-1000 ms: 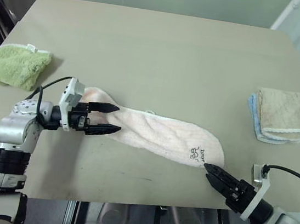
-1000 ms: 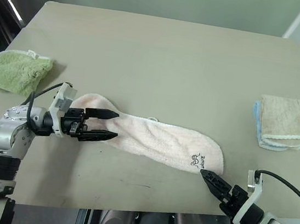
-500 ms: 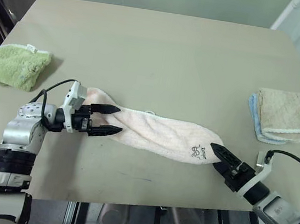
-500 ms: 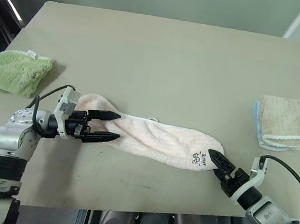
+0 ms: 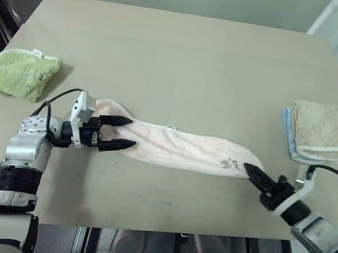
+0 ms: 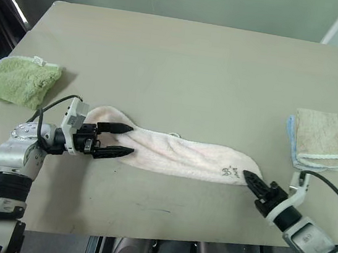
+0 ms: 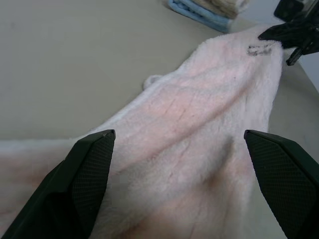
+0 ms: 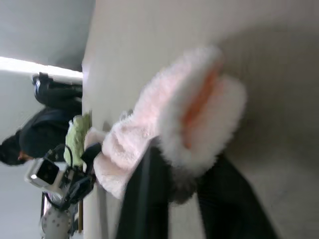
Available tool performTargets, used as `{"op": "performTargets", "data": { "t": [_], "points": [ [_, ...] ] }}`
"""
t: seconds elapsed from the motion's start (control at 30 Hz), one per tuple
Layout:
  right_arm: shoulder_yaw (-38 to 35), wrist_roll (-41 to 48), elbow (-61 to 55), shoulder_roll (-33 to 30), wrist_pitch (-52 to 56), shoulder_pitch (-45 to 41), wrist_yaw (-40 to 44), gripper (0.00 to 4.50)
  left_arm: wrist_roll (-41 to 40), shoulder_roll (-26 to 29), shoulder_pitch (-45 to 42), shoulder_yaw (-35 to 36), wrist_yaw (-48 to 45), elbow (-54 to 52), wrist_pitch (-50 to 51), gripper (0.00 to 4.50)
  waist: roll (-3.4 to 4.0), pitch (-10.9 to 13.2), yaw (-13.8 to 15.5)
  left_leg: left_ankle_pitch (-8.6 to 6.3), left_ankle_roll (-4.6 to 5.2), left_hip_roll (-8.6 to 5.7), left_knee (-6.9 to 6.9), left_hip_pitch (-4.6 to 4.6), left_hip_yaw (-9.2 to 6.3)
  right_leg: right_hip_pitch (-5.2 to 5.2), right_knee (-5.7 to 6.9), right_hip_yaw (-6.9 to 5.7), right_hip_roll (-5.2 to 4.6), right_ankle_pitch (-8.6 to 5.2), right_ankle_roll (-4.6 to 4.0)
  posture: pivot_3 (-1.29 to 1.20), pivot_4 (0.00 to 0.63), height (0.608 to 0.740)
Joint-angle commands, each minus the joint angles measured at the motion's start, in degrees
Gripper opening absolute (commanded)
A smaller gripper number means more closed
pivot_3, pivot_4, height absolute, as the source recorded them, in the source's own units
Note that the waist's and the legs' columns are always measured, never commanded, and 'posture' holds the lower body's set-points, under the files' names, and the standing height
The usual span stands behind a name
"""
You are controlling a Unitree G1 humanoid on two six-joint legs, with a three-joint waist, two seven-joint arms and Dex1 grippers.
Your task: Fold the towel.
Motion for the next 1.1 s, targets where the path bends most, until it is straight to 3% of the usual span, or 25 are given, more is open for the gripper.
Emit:
{"op": "performTargets", "data": {
  "t": [0.03,0.2,0.43,0.8,1.1],
  "points": [
    [-6.94,1.32,0.34,-1.11,-0.79,1.11,2.85,0.04,0.78,0.66,-0.98,0.18,-0.29,1.71,-0.47,4.50,0.00,0.00,0.00,0.00,0.00,0.00,0.00,-0.02,0.00,-0.01,-0.01,0.00,0.00,0.02,-0.03,0.00,0.150,0.703],
    [-14.12,0.85,3.37,-3.05,0.75,3.56,7.03,0.04,1.75,2.86,1.57,-0.87,-2.79,1.20,0.81,4.50,0.02,-0.01,0.02,-0.05,0.08,0.00,0.00,-0.14,0.00,-0.02,-0.21,0.00,-0.01,0.27,-0.37,0.00,0.150,0.703],
    [-17.43,-1.62,6.15,-4.56,1.88,3.21,9.65,0.04,0.15,3.44,2.60,-0.43,-2.95,-2.10,3.88,4.50,0.06,-0.02,0.38,-0.14,0.19,-0.07,0.01,-0.18,0.00,0.02,-0.33,0.01,-0.08,0.24,-0.31,0.00,0.150,0.703],
    [-14.20,-7.36,8.04,-5.35,5.14,-1.29,11.90,0.04,-12.52,1.52,-3.72,6.12,1.98,-7.88,19.53,4.50,0.06,-0.01,0.31,-0.12,0.26,-0.04,0.01,-0.13,0.01,0.05,-0.32,0.01,-0.05,0.40,-0.31,0.00,0.150,0.703],
    [-15.47,-9.57,6.96,-7.16,8.31,-2.18,15.92,0.04,-14.33,1.45,-4.21,8.13,6.25,-10.06,22.75,4.50,0.09,0.00,0.17,-0.12,0.26,-0.04,-0.01,0.20,0.07,0.31,-0.32,0.03,-0.06,0.10,0.16,0.00,0.150,0.703]
  ]
}}
